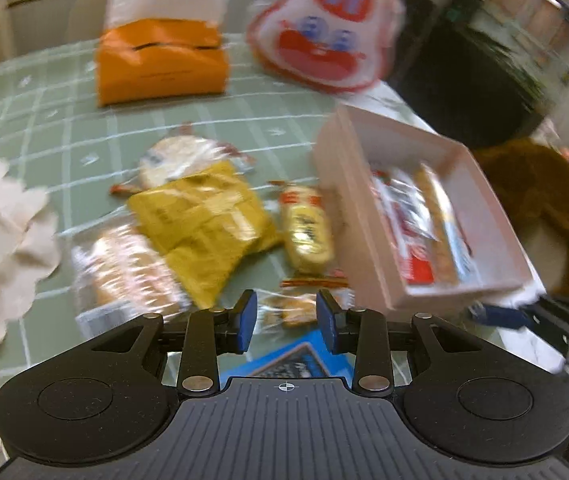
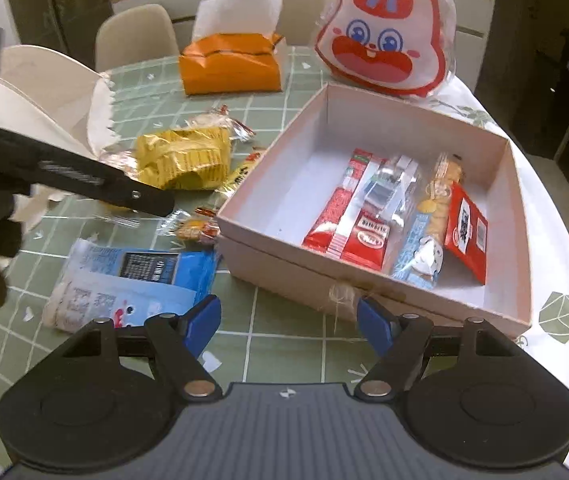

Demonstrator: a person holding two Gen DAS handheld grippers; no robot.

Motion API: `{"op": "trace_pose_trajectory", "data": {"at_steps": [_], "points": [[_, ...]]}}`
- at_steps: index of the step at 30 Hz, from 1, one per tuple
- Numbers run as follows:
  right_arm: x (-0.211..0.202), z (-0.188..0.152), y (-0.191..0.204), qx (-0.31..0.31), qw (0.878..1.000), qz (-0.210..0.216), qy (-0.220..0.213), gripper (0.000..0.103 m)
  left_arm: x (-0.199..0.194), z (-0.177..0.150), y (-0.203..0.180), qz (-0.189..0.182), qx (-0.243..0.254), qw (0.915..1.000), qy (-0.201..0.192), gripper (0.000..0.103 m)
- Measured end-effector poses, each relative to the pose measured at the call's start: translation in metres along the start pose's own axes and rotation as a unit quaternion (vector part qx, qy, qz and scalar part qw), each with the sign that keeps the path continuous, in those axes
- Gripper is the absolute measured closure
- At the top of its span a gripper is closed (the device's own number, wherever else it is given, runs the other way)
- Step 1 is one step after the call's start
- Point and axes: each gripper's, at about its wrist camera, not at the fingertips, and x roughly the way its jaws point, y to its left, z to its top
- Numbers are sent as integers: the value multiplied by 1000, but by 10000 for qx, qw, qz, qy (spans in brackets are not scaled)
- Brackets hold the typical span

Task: Organize snacks
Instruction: 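Move the left gripper to the small orange-wrapped snack and close on it, then hold the orange snack in the left gripper while the right gripper grasps the yellow rice-cracker packet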

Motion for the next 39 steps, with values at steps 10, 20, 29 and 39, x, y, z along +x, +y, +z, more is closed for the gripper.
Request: {"op": "trace_pose_trajectory", "data": {"at_steps": [10,20,29,39], "points": [[-15,-18,16,276,9993,-176,173,27,43,5,-20,-308,835,9950,453,63],[-22,-41,12,678,9966,-331,335,27,8,-30,-9,-483,1272,9897,435,63],[-20,-38,21,599,9974,-251,317,27,2,-45,-17,18,1816,9821,494,63],[-11,-9,17,512,9984,-202,113,27,12,-42,-19,80,1120,9926,458,75]]}}
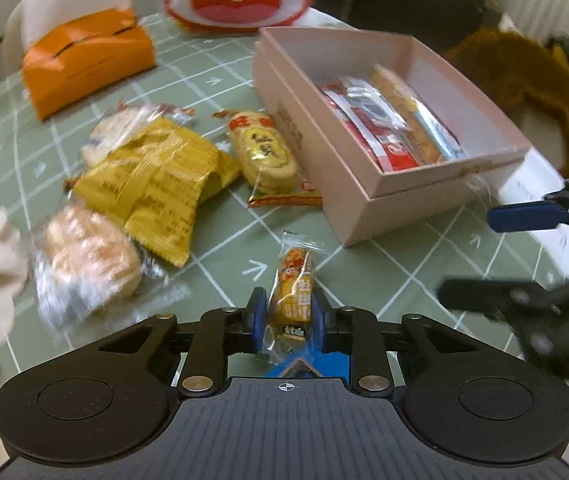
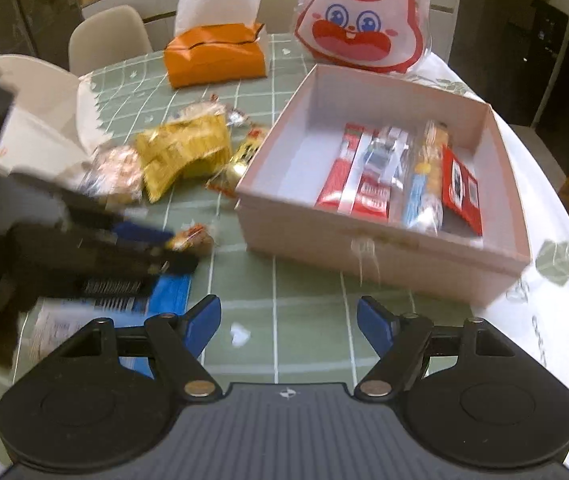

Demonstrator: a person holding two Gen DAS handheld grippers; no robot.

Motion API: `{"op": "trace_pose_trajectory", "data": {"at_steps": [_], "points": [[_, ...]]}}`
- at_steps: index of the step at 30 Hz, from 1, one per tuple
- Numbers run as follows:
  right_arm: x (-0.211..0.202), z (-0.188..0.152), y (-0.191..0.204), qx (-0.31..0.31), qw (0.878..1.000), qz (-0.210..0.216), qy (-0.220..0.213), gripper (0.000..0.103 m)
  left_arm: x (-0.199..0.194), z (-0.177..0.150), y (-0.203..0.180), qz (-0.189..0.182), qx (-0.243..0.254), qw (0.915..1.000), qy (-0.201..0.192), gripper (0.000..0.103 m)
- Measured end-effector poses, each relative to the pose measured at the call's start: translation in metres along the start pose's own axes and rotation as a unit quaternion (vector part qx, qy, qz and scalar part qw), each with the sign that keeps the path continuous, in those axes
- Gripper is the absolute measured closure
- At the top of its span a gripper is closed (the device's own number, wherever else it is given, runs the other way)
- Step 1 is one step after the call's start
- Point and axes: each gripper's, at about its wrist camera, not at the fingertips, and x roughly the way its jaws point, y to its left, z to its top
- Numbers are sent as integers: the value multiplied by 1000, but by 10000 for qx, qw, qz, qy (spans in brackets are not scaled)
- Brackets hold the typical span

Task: Organize snacks
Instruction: 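Hold the orange snack in the left gripper while the right gripper grasps the yellow rice-cracker packet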

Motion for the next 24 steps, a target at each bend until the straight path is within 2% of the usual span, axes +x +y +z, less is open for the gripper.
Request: {"op": "trace_pose_trajectory", "data": {"at_steps": [4,7,10,13,18,22,24], "points": [[10,14,0,-43,10000,-39,-14,27,-11,-11,13,209,-666,9975,-137,77],[15,22,3,-79,9998,-174,-14,27,-20,-18,26,392,-1144,9925,-182,77],[14,26,9,-126,9999,-35,25,27,-29,-25,41,510,-1608,9855,-161,78],[5,30,27,-437,9990,129,25,27,-38,-31,54,538,-1987,9785,-162,78],[-2,56,53,-729,9968,336,38,27,-58,-42,64,501,-2394,9695,-148,78],[16,77,59,-558,9961,460,502,26,-66,-50,62,443,-2519,9667,-88,78],[22,86,61,-453,9959,533,582,24,-67,-54,60,404,-2609,9645,-87,78]]}}
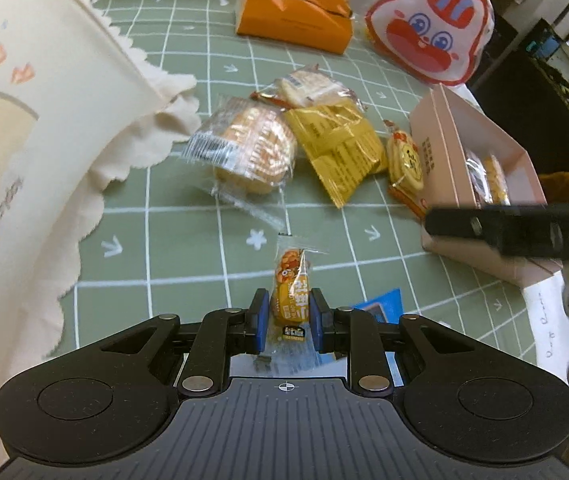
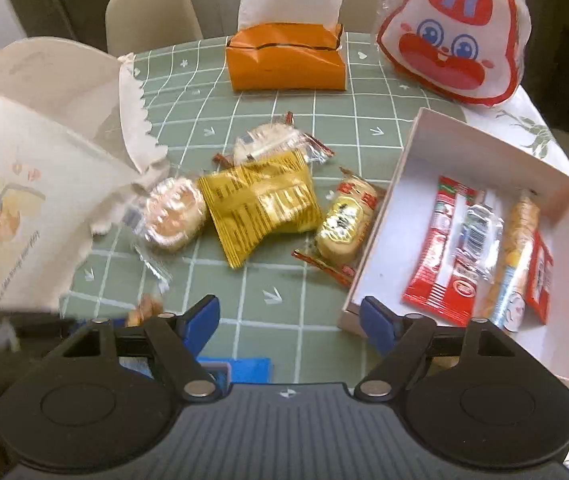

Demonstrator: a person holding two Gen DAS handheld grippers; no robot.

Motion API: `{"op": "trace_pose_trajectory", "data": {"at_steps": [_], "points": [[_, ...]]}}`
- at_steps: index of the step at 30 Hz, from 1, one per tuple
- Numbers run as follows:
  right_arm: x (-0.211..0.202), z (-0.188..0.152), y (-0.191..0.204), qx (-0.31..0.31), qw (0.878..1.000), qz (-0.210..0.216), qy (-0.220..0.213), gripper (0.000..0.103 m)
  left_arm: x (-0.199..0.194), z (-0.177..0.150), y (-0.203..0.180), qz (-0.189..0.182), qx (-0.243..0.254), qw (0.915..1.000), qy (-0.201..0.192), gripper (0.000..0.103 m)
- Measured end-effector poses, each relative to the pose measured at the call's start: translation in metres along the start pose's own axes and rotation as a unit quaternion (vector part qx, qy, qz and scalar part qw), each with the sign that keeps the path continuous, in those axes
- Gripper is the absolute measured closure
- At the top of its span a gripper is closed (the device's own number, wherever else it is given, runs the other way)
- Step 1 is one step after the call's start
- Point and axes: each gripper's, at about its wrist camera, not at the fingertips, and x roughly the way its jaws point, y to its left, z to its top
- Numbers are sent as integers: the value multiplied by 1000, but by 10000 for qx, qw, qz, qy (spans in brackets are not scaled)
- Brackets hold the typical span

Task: Organize snacks
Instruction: 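Hold the orange snack in the left gripper while the right gripper grasps the yellow rice-cracker packet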

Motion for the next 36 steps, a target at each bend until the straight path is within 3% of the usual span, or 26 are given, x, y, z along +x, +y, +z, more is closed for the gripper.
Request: {"op": "trace_pose_trajectory", "data": {"at_steps": [5,15,19,20,21,23,25,30,32,36], "points": [[8,19,14,-377,9992,-86,-75,24,-3,-6,5,55,-154,9999,-35,78],[19,60,12,-1207,9926,136,51,24,-20,-14,8,431,-608,9971,-167,78],[37,79,-2,-1568,9872,-285,85,24,-15,-20,-1,401,-789,9959,-175,78],[44,84,-3,-1607,9863,-345,122,33,-14,-21,-2,390,-841,9956,-170,78],[52,89,-3,-1697,9844,-434,165,52,-13,-23,-3,393,-886,9952,-163,78],[70,97,4,-2026,9748,-902,232,75,-13,-26,-6,460,-943,9943,-175,78],[88,102,9,-2197,9648,-1416,286,79,-15,-28,-6,504,-1010,9935,-173,78],[119,97,14,-2327,9542,-1788,592,83,-13,-21,-6,482,-838,9952,-133,78],[117,91,16,-2265,9566,-1714,645,84,-10,-18,-3,498,-868,9949,-133,78],[102,71,23,-2068,9675,-1167,867,84,-8,-17,-1,470,-779,9958,-84,78]]}}
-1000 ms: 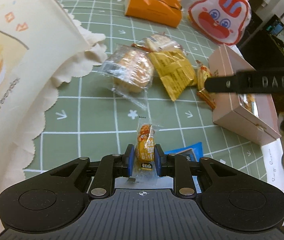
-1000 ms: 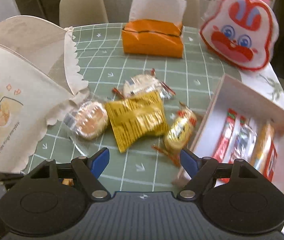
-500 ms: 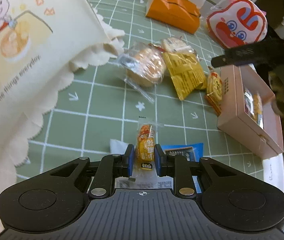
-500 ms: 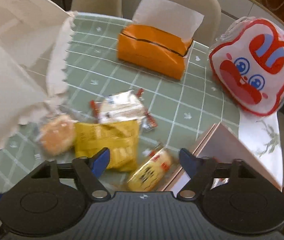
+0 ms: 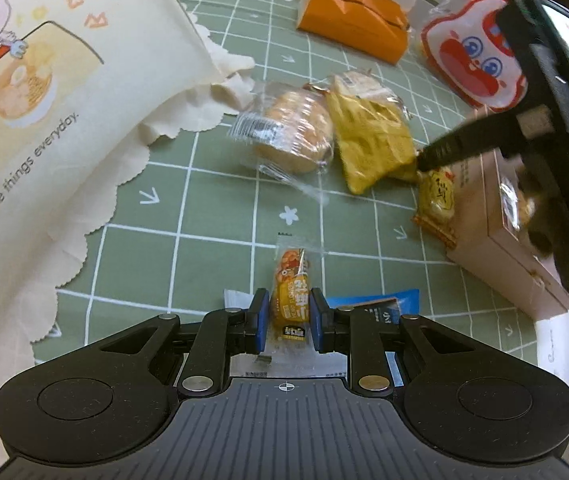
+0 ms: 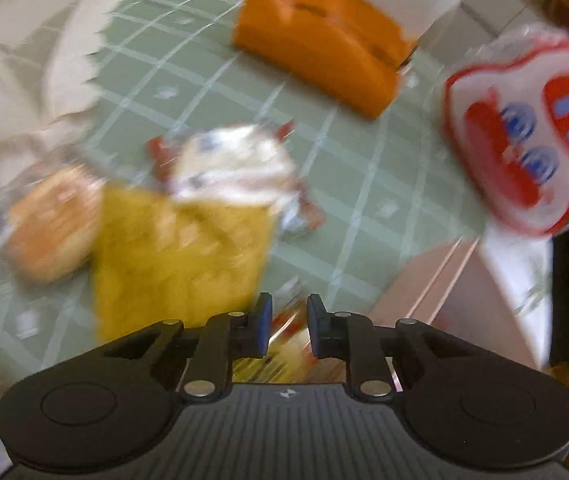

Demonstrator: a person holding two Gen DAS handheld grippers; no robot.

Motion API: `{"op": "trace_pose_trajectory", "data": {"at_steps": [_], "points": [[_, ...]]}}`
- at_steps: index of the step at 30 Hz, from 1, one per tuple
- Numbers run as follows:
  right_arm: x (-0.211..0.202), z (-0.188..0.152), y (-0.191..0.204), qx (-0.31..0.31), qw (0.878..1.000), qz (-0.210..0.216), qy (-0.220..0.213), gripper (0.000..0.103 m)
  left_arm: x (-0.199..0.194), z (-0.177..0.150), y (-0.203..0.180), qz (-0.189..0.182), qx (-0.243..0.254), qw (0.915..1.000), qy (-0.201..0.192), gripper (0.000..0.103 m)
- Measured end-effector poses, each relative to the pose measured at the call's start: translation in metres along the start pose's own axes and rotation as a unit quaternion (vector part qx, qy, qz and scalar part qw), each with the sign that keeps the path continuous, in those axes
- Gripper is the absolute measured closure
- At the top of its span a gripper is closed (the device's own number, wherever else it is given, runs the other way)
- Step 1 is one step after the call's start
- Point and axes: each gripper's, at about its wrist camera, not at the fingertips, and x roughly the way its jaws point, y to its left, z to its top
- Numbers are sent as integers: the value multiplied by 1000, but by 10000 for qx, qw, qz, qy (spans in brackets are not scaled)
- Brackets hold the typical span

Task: Organize snacks
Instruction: 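Hold the orange snack in the left gripper while the right gripper grasps the yellow rice-cracker packet, then carry both snacks over the pink box and open both grippers to drop them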

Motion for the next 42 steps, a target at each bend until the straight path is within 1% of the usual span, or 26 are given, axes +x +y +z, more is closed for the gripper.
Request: {"op": "trace_pose_trajectory", "data": {"at_steps": [3,4,5,7,9,10,11,12,13,14,15,17,20,22,23,24,25,26,27,28,30,32,36,39,42], "points": [[-14,-22,7,125,9993,352,-21,84,1,1,1,-46,107,9999,44,78],[-19,-29,7,190,9984,529,-39,84,2,2,2,-60,132,9999,47,78],[-25,-37,6,286,9964,801,-66,84,2,3,2,-74,150,9998,45,78],[-37,-52,1,564,9881,1431,-95,84,2,4,3,-125,168,9998,47,78],[-54,-67,-4,871,9808,1719,-284,84,4,5,5,-177,161,9997,46,78],[-61,-74,-7,989,9782,1780,-406,83,4,5,5,-188,154,9997,41,78],[-68,-84,-12,1134,9749,1847,-510,78,5,5,5,-203,150,9997,27,78],[-71,-96,-15,1301,9717,1896,-547,68,6,6,6,-219,148,9996,23,78],[-70,-100,-18,1395,9702,1903,-548,62,7,6,7,-236,137,9996,22,78],[-69,-109,-18,1492,9694,1866,-568,53,7,7,8,-247,111,9996,12,78],[-65,-114,-18,1592,9690,1795,-593,49,7,7,9,-248,91,9997,10,78],[-57,-122,-20,2012,9635,1632,-673,49,7,7,9,-206,88,9997,2,78],[-40,-121,-23,2825,9412,1675,-790,48,6,7,8,-128,133,9998,1,78],[-27,-115,-18,3242,9305,1549,-712,47,3,5,6,-90,222,9997,10,78],[-20,-111,-15,3305,9304,1438,-667,46,2,5,6,-86,258,9996,19,78],[-17,-107,-8,3295,9328,1276,-714,47,0,4,6,-96,285,9995,26,78],[-17,-104,-2,3187,9374,1136,-828,49,-2,4,6,-118,294,9995,29,78],[-16,-100,5,2999,9451,1010,-812,57,-3,3,7,-152,291,9995,34,78],[-18,-98,11,2777,9531,883,-815,59,-5,2,7,-210,282,9994,37,78],[-21,-99,16,2577,9589,846,-836,61,-8,1,6,-278,290,9992,37,78],[-29,-109,21,2278,9649,1005,-835,65,-13,-1,0,-434,420,9982,25,78],[-38,-126,22,2078,9689,1091,-788,66,-17,-6,-10,-579,639,9963,75,78],[-53,-174,13,1958,9713,1188,-643,67,-12,-24,-38,-999,1091,9882,408,78],[-61,-207,3,2010,9718,1101,-555,67,-2,-42,-61,-1276,1352,9806,628,78],[-66,-236,-8,2028,9739,903,-463,67,4,-59,-81,-1316,1579,9755,791,78]]}}
